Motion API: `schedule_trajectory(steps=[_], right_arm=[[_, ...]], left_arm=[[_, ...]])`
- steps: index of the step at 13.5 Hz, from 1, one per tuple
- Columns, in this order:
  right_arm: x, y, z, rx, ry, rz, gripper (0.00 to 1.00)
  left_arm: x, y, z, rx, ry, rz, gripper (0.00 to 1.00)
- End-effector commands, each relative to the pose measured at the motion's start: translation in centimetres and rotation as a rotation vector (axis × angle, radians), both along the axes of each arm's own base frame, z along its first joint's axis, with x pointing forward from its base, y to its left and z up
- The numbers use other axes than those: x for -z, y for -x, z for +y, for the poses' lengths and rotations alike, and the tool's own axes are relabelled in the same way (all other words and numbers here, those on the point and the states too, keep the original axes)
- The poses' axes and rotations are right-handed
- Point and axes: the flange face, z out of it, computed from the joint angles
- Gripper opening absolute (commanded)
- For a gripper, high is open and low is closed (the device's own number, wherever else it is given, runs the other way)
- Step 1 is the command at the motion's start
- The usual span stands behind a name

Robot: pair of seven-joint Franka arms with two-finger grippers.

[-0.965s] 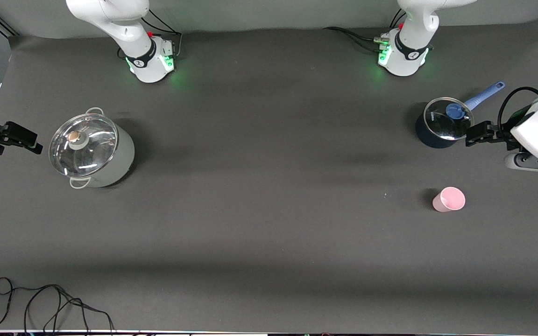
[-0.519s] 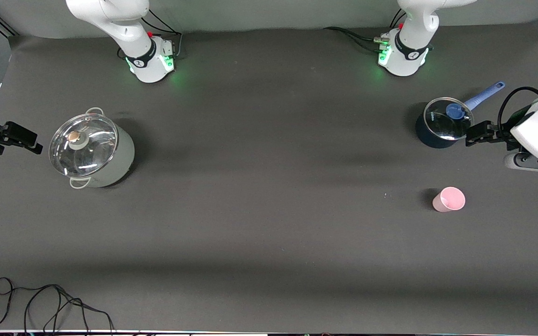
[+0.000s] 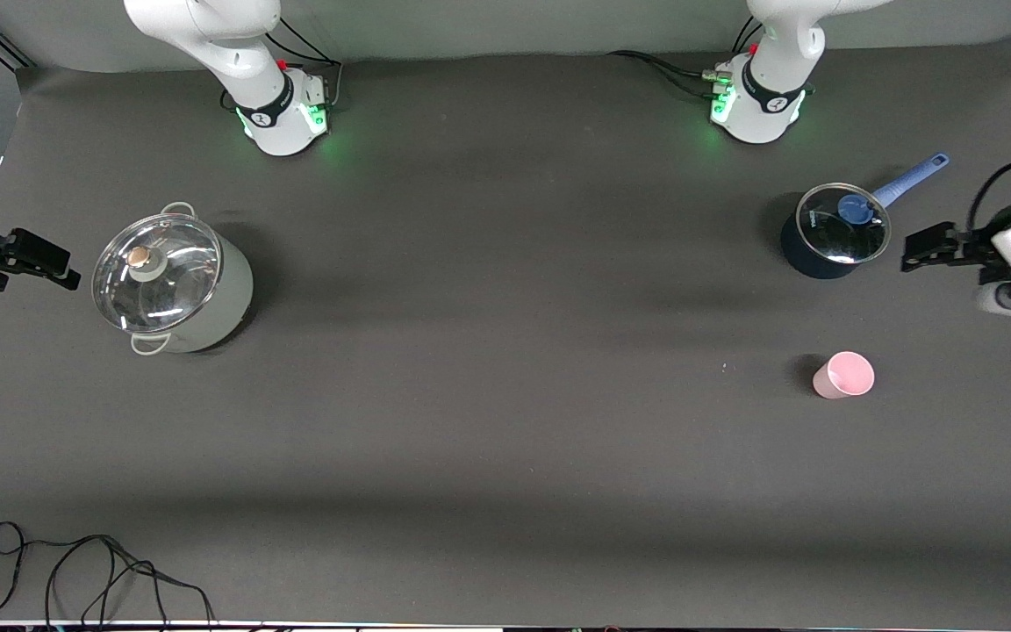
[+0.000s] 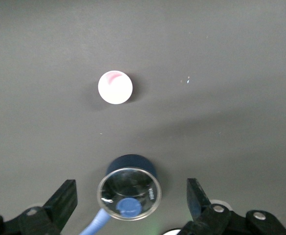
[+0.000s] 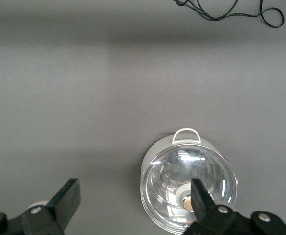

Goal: Transfer pink cup from left to right arm
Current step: 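Move the left gripper from the blue saucepan toward the pink cup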

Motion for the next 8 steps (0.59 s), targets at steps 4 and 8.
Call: schedule_trajectory(steps=[4, 8], right_arm=[[-0.5, 0.3, 0.0, -0.007, 0.0, -0.002, 1.0], [-0.4, 0.3, 0.2, -0.01, -0.001, -0.001, 1.0]], left_arm=[[1.9, -0.3, 9.0, 0.228, 0.071, -0.024, 0.98], [4.7, -0.7, 14.7, 0.448, 0.141, -0.074, 0.98]])
